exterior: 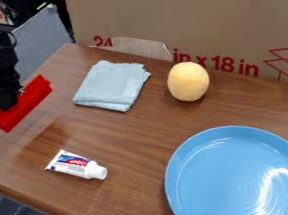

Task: Move the red object to the left side of the table

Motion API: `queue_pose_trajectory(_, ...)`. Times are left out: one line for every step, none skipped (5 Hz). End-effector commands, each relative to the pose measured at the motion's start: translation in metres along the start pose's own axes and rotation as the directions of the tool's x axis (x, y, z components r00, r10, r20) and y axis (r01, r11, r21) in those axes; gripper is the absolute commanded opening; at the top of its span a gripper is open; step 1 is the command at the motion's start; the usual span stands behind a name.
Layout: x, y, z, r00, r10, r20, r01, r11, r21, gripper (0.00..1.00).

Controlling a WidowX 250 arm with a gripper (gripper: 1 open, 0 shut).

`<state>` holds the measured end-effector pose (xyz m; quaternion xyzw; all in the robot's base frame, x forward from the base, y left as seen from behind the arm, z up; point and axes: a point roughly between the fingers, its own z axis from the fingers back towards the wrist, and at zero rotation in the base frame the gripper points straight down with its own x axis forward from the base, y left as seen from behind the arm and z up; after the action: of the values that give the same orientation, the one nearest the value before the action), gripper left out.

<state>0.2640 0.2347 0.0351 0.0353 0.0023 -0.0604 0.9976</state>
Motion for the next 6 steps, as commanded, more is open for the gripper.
queue_pose_trajectory(0.004,0.008,0.006,0.999,0.002,0.042,-0.003,0.999,0.038,0.0)
queue_pose_trajectory(0.012,0.01,-0.003,0.999,-0.015,0.038,0.014,1.0,0.028,0.0)
queue_pose_trajectory(0.014,0.014,-0.003,0.999,-0.015,0.043,0.013,0.999,0.038,0.0)
queue_pose_trajectory(0.013,0.016,-0.003,0.999,-0.006,0.042,0.004,0.999,0.043,0.0)
queue_pose_trajectory(0.015,0.015,0.001,0.999,0.002,0.043,-0.004,0.999,0.051,1.0)
queue_pose_trajectory(0.013,0.023,0.0,0.999,0.007,0.034,-0.008,0.999,0.054,1.0)
